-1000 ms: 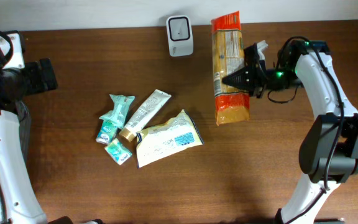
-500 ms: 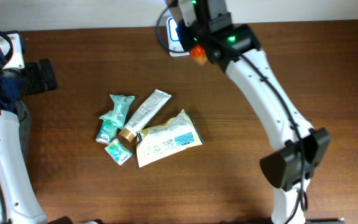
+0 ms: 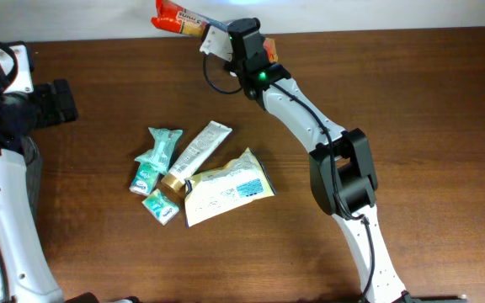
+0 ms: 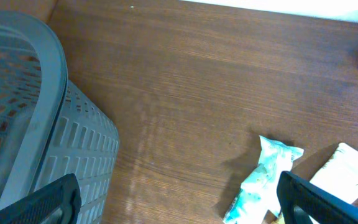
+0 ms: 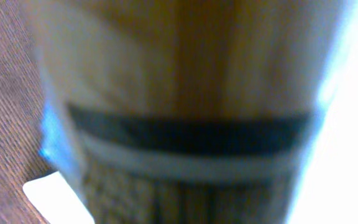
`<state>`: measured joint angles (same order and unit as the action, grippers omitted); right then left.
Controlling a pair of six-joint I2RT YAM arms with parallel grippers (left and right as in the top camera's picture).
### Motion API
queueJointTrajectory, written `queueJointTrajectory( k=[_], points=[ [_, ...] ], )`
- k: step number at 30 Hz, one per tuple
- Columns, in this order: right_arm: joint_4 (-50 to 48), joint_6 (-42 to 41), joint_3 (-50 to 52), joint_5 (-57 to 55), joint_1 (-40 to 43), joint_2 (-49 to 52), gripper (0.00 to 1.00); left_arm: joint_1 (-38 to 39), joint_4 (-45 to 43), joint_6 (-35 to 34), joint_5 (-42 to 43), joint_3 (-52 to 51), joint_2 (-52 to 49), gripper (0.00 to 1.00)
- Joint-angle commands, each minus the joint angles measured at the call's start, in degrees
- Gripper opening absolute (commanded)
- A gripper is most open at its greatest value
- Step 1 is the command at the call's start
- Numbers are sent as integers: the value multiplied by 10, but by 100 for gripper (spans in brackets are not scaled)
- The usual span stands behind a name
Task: Scan the item barcode
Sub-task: 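Swing spaghetti pack with right gripper past the scanner front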
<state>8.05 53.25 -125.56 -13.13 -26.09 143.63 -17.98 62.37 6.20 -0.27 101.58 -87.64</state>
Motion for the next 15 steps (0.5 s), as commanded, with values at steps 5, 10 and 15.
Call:
queueJointTrajectory(
  k=[5, 10, 15],
  points=[
    [-8, 8, -21, -11, 20, -21, 4, -3, -1, -5, -2, 3, 2, 99],
    [37, 82, -21, -4, 25, -21, 4, -3, -1, -5, -2, 3, 2, 99],
    [33, 82, -21, 9, 25, -24, 4, -3, -1, -5, -2, 3, 2, 99]
  ],
)
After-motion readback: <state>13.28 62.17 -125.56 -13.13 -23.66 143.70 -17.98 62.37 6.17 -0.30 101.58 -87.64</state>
